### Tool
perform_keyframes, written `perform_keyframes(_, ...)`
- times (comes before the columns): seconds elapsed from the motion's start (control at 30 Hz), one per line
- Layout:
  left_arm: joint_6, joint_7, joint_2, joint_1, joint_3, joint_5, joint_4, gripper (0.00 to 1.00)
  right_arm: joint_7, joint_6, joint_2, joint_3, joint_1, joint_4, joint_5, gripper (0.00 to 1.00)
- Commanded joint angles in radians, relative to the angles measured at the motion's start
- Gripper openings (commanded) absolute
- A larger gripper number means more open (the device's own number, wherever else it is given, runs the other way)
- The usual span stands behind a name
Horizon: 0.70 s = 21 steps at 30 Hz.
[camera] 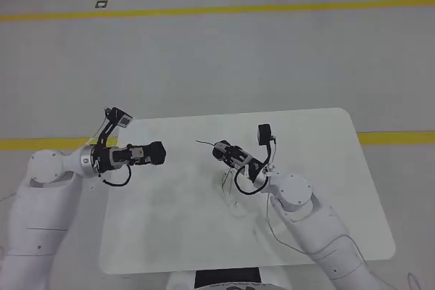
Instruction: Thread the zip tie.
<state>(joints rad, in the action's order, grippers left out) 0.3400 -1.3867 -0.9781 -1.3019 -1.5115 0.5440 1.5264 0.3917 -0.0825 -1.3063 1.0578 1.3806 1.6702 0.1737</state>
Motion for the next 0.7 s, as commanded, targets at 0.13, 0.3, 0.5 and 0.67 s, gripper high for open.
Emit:
perform_keyframes(0.13,0.000,-0.003,-0.070,-0.034,0.005,-0.070,-0.023,1.00,-0.003,0.004,-0.001,-0.001,0.003,0.000,0.007,0.00)
perform_keyframes(0.3,0.000,-0.003,-0.070,-0.034,0.005,-0.070,-0.023,1.00,-0.002,0.005,-0.001,0.000,0.003,-0.001,0.007,0.00)
perform_keyframes(0.5,0.000,-0.003,-0.070,-0.034,0.005,-0.070,-0.023,1.00,-0.002,0.005,-0.001,0.000,0.003,-0.001,0.007,0.00)
perform_keyframes(0.67,0.000,-0.003,-0.064,-0.042,0.052,-0.061,-0.008,1.00,-0.008,0.008,-0.001,0.000,0.006,0.000,0.007,0.00)
